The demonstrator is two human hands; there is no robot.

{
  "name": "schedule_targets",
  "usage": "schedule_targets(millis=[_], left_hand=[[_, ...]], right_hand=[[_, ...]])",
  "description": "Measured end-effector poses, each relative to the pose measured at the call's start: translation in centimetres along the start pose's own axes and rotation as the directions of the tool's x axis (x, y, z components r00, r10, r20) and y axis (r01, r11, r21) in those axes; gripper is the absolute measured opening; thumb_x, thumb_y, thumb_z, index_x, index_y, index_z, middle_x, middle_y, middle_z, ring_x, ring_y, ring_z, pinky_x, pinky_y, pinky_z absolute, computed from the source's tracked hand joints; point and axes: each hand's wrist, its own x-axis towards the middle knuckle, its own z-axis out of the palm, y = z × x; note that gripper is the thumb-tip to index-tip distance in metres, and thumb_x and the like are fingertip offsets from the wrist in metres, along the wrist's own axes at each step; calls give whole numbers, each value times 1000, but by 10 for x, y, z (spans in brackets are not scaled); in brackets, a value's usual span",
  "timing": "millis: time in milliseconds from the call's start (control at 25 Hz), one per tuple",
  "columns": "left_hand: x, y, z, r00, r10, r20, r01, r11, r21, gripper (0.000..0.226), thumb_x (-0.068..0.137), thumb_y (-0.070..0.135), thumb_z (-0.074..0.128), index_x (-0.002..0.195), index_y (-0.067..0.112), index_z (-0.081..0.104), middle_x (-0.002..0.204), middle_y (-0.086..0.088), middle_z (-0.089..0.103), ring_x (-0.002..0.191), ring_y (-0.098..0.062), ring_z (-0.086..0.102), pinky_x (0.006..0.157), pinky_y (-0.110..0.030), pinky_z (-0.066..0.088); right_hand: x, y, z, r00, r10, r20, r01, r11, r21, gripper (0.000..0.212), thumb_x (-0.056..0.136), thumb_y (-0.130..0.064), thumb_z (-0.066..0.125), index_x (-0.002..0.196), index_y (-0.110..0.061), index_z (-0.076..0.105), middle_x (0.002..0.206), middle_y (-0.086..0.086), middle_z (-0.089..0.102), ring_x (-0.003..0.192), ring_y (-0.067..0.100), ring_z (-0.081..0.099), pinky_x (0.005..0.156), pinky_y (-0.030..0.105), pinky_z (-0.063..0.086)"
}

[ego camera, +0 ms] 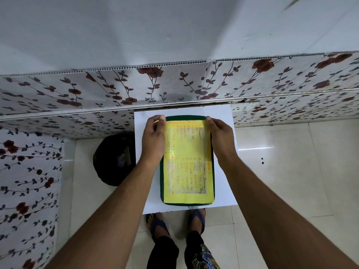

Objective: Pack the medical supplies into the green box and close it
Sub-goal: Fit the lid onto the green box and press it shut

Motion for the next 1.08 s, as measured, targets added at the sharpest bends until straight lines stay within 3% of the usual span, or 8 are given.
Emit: schedule_targets(millis=[120, 200, 280, 360, 520, 800, 1000, 1080], left_hand=[[-43, -17, -30, 990, -126, 71, 114, 983, 145, 38, 92, 43, 58, 126, 26, 55, 120, 4, 61, 105, -15, 60, 93, -39, 49], [-75, -32, -48, 941, -244, 235, 183, 950, 253, 42, 86, 40, 68, 125, 38, 51, 120, 12, 60, 111, -16, 59, 97, -45, 50], [-96, -43, -53, 884, -308, 350, 207, 932, 298, 61, 81, 31, 75, 131, 46, 44, 116, 20, 59, 116, -16, 58, 99, -46, 50], [-102, -48, -49, 897, -291, 331, 198, 937, 286, 71, 78, 19, 78, 135, 44, 44, 114, 19, 60, 117, -16, 57, 98, -47, 51], [-99, -51, -39, 924, -286, 252, 218, 939, 268, 70, 77, 6, 77, 135, 33, 48, 111, 6, 60, 113, -24, 58, 94, -50, 53], [-104, -45, -32, 936, -278, 215, 226, 945, 237, 64, 80, 7, 74, 133, 32, 50, 120, -3, 62, 111, -27, 59, 87, -44, 57], [-107, -36, -30, 921, -301, 246, 254, 945, 206, 69, 81, 6, 73, 139, 30, 45, 129, -6, 59, 113, -29, 58, 80, -38, 59], [-111, -33, -35, 913, -324, 249, 272, 937, 219, 76, 80, 14, 76, 144, 31, 38, 133, -3, 53, 113, -28, 56, 77, -39, 58]], right_hand=[[-39, 22, -27, 989, 54, 141, -34, 989, -141, 44, 92, -41, 59, 132, -22, 56, 125, -5, 64, 111, 16, 62, 86, 32, 50], [-71, 41, -39, 943, 167, 289, -101, 968, -227, 61, 84, -42, 70, 138, -28, 46, 128, -7, 60, 112, 17, 62, 88, 35, 53], [-91, 53, -44, 895, 223, 386, -119, 954, -275, 78, 76, -37, 79, 141, -35, 36, 127, -9, 59, 110, 15, 62, 87, 34, 56], [-96, 57, -45, 894, 210, 397, -101, 955, -279, 81, 75, -31, 81, 141, -35, 35, 128, -8, 59, 113, 14, 60, 87, 33, 57], [-93, 51, -44, 913, 174, 368, -51, 945, -322, 72, 79, -21, 78, 140, -26, 41, 128, -6, 59, 116, 18, 58, 91, 36, 55], [-83, 43, -45, 901, 218, 376, -104, 948, -301, 71, 80, -12, 76, 140, -24, 39, 126, 0, 57, 112, 25, 59, 73, 38, 61], [-82, 37, -46, 891, 254, 376, -111, 926, -362, 80, 78, -18, 78, 144, -26, 33, 130, 2, 54, 115, 28, 58, 78, 46, 60], [-86, 34, -49, 900, 226, 373, -62, 912, -405, 86, 76, -26, 80, 146, -27, 30, 135, 3, 53, 120, 29, 56, 84, 47, 58]])
